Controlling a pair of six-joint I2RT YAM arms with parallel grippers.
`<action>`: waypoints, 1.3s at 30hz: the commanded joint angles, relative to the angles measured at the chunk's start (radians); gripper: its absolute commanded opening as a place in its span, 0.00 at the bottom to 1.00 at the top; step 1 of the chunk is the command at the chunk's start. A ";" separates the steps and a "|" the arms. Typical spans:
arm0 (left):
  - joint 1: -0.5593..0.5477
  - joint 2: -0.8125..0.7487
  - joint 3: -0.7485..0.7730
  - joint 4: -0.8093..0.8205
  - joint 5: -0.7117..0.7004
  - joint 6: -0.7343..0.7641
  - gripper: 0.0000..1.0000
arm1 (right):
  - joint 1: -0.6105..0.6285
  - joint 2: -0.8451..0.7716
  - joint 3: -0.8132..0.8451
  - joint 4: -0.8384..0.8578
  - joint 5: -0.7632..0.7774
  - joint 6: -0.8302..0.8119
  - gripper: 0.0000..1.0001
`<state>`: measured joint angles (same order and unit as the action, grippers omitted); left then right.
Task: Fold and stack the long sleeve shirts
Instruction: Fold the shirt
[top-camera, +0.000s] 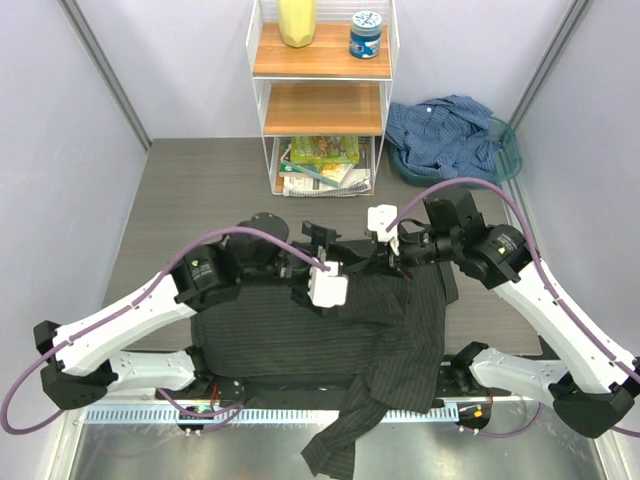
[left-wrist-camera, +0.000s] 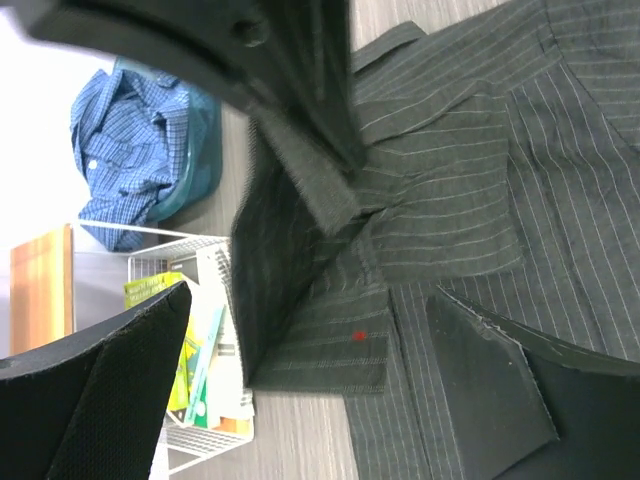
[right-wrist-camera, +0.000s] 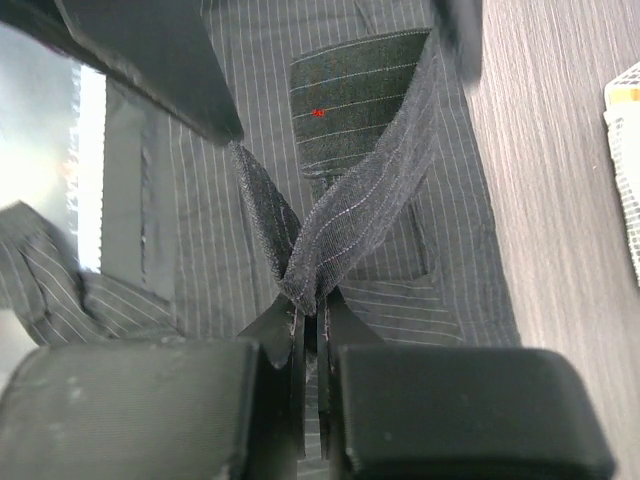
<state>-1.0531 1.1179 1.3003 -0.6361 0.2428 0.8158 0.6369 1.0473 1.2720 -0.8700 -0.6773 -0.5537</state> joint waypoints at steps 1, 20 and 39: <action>-0.071 -0.001 -0.053 0.116 -0.135 0.051 1.00 | 0.038 -0.003 0.052 -0.024 0.048 -0.094 0.02; -0.209 -0.127 -0.032 -0.304 0.125 -0.182 0.00 | 0.058 -0.105 0.000 0.048 0.438 -0.022 0.59; -0.295 -0.033 0.163 -0.330 0.357 -0.270 0.00 | -0.537 0.649 0.176 -0.001 0.130 0.147 0.36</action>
<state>-1.3415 1.0916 1.3884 -0.9958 0.5190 0.5659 0.1001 1.6722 1.4078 -0.8589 -0.5224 -0.4503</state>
